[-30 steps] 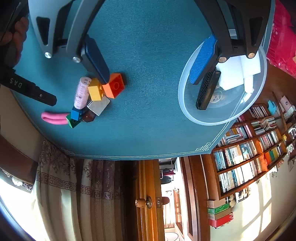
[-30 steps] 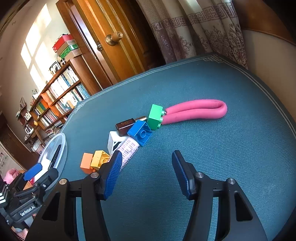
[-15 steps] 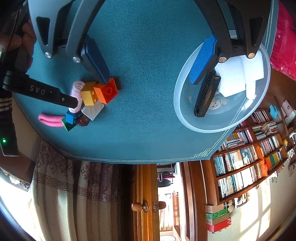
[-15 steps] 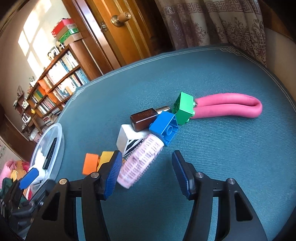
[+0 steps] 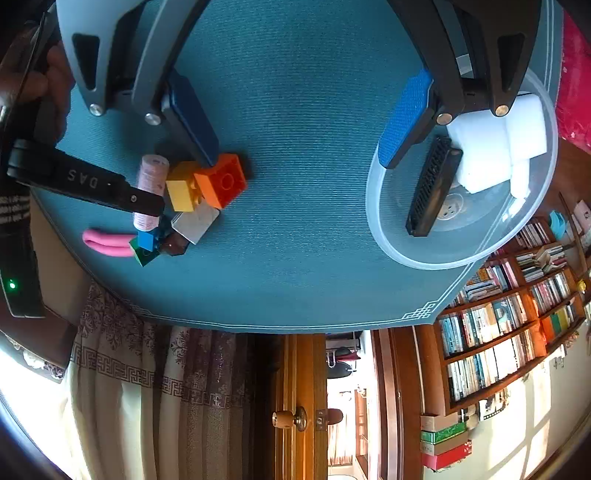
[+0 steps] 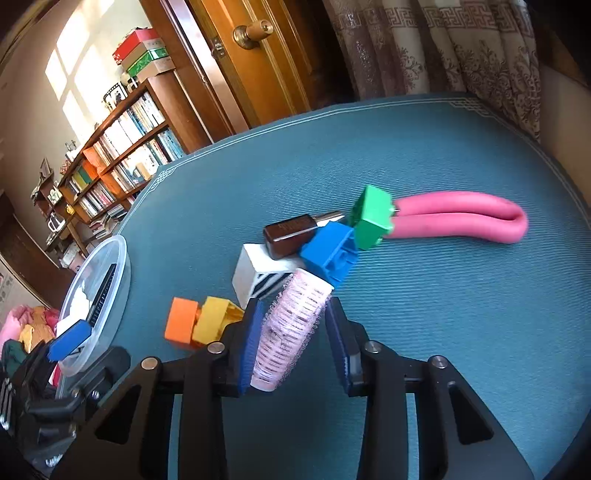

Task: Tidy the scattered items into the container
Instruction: 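Close the right tool on the pink-labelled bottle, then grasp the orange brick with the left tool while the right tool holds the pink roller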

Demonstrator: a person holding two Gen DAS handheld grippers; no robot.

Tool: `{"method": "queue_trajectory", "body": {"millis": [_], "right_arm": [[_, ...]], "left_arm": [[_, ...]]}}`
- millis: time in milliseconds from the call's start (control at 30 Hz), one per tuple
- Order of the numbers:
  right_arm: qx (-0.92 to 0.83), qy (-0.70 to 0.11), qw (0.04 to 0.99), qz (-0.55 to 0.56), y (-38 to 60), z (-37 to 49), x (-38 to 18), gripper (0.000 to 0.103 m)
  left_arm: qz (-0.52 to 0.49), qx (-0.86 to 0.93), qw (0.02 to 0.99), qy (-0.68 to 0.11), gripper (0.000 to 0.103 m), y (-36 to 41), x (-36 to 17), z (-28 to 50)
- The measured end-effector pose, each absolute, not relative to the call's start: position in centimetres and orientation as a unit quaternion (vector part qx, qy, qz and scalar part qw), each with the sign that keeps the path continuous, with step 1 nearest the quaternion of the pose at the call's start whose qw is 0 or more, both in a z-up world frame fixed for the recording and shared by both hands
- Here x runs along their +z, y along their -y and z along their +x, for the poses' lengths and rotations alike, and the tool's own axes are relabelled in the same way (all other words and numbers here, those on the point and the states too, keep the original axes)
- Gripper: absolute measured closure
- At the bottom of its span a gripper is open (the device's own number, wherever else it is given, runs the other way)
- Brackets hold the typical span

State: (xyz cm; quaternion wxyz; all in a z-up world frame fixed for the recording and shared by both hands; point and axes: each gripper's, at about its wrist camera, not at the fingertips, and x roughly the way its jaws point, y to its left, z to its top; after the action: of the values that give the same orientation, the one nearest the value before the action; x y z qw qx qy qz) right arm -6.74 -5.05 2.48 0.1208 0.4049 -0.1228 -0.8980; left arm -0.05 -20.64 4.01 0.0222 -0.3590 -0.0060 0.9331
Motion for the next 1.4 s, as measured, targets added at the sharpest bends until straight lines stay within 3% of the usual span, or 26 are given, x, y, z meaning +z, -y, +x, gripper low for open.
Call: {"method": "queue_trajectory", "body": {"millis": [633,833,900,1400], "right_arm": [[-0.91,0.12,0.121,0.378,1.9,-2.8,1.7,0.066],[-0.913,0.11,0.122,0.373,2.4,-2.5,1.5,0.066],[-0.914,0.108,0.122,0.37,2.4,-2.4,1.5,0.066],[-0.92,0.121,0.13,0.349,2.0,-1.5,2.1,0.068]], "left_arm": [[-0.399,0.916,0.049,-0.004,0.014,17.5,0.7,-4.7],[-0.403,0.913,0.054,-0.009,0.044,16.8,0.3,-5.2],[-0.4,0.914,0.062,-0.008,0.059,16.7,0.4,-5.0],[-0.36,0.932,0.039,0.015,0.06,18.0,2.5,-1.8]]}}
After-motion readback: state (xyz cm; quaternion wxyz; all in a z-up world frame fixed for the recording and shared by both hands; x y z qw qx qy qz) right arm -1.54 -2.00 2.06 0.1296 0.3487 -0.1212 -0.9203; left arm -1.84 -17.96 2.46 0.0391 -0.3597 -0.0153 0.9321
